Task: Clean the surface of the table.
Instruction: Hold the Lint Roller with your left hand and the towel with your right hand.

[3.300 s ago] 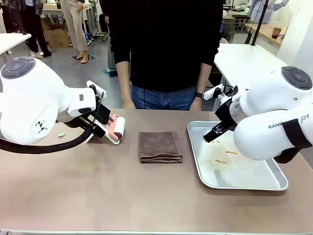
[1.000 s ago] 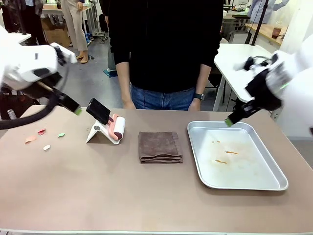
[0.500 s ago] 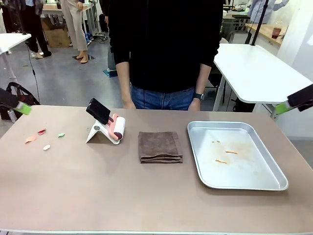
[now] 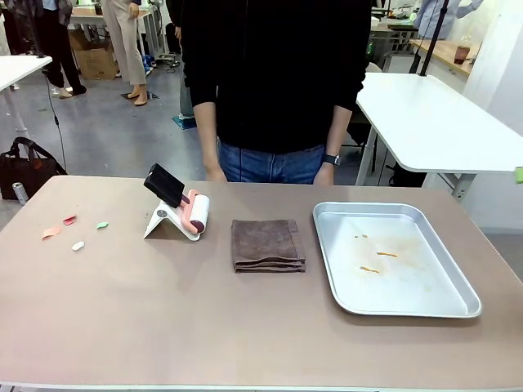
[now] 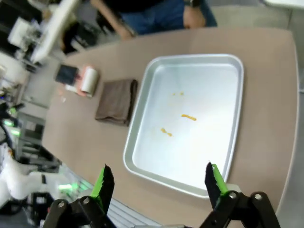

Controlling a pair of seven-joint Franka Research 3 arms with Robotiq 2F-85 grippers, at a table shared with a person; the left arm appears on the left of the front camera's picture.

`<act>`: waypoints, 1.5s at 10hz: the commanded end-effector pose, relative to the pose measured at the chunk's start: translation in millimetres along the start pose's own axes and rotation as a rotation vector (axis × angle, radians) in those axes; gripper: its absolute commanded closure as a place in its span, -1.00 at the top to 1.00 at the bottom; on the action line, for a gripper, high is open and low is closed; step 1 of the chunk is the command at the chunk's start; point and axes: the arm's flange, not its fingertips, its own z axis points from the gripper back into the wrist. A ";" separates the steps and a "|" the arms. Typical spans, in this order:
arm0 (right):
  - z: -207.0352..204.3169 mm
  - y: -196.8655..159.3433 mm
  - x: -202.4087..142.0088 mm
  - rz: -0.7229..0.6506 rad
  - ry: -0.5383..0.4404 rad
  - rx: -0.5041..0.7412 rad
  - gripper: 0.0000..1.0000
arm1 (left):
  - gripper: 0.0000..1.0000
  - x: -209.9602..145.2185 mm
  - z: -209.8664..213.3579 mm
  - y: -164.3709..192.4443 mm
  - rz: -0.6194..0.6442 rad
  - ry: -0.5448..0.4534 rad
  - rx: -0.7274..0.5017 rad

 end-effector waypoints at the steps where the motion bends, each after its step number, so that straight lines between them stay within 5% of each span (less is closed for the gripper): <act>1: 16.6 -39.1 -29.2 -0.102 -0.104 0.109 1.00 | 1.00 -27.8 0.2 29.6 0.092 -0.091 -0.085; 5: 35.6 -99.0 -63.6 -0.325 -0.227 0.197 1.00 | 1.00 -43.7 -7.2 42.3 0.200 -0.249 -0.187; 11: 24.2 -145.1 -98.8 -0.518 -0.218 0.182 1.00 | 1.00 -39.6 -13.4 41.3 0.213 -0.242 -0.136; 12: 44.5 -142.6 -83.1 -0.487 -0.224 0.179 1.00 | 1.00 -36.1 -15.5 41.2 0.221 -0.187 -0.103; 15: 44.5 -142.6 -83.1 -0.487 -0.224 0.179 1.00 | 1.00 -37.6 -4.9 50.6 0.240 -0.244 -0.164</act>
